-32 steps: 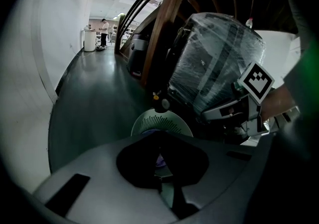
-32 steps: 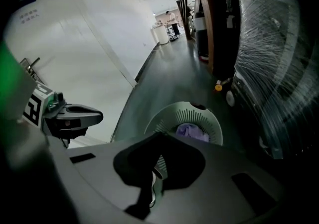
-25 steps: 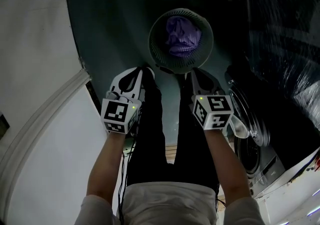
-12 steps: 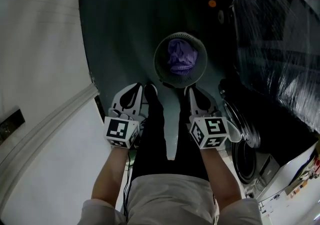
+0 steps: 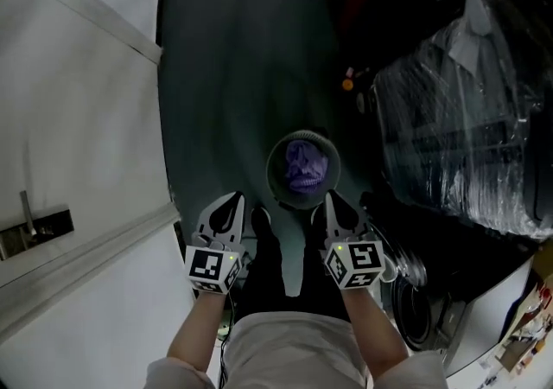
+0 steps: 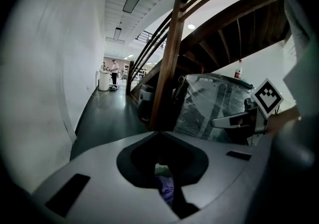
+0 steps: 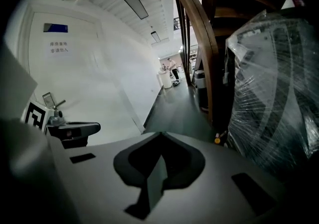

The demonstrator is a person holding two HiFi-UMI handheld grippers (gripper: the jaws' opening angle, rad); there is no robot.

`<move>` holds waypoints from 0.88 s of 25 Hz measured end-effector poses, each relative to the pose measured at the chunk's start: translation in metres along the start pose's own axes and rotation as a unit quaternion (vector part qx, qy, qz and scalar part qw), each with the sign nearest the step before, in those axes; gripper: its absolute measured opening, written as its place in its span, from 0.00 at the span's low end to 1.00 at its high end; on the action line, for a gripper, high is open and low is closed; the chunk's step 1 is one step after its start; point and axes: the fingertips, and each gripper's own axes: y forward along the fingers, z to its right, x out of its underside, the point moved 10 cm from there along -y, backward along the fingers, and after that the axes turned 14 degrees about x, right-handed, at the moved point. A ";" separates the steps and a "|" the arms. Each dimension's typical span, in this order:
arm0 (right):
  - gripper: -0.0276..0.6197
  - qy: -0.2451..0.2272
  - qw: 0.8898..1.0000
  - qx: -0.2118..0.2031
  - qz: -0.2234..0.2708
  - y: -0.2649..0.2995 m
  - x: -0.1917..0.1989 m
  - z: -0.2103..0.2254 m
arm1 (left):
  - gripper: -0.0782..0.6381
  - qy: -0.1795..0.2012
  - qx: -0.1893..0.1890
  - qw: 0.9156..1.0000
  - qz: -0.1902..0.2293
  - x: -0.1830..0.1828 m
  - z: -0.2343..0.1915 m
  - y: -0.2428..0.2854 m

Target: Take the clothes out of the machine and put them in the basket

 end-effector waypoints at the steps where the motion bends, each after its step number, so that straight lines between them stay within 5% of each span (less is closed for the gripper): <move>1: 0.05 0.002 1.000 0.000 0.006 -0.007 -0.007 0.000 | 0.14 0.003 -0.001 1.000 0.010 -0.009 0.003 -0.004; 6: 0.05 0.000 0.999 -0.013 0.053 -0.038 -0.043 -0.005 | 0.14 0.034 -0.024 0.998 0.043 -0.051 0.021 -0.026; 22: 0.05 -0.016 0.982 -0.057 0.177 -0.133 -0.136 -0.019 | 0.14 0.097 -0.001 0.986 0.138 -0.141 0.074 -0.082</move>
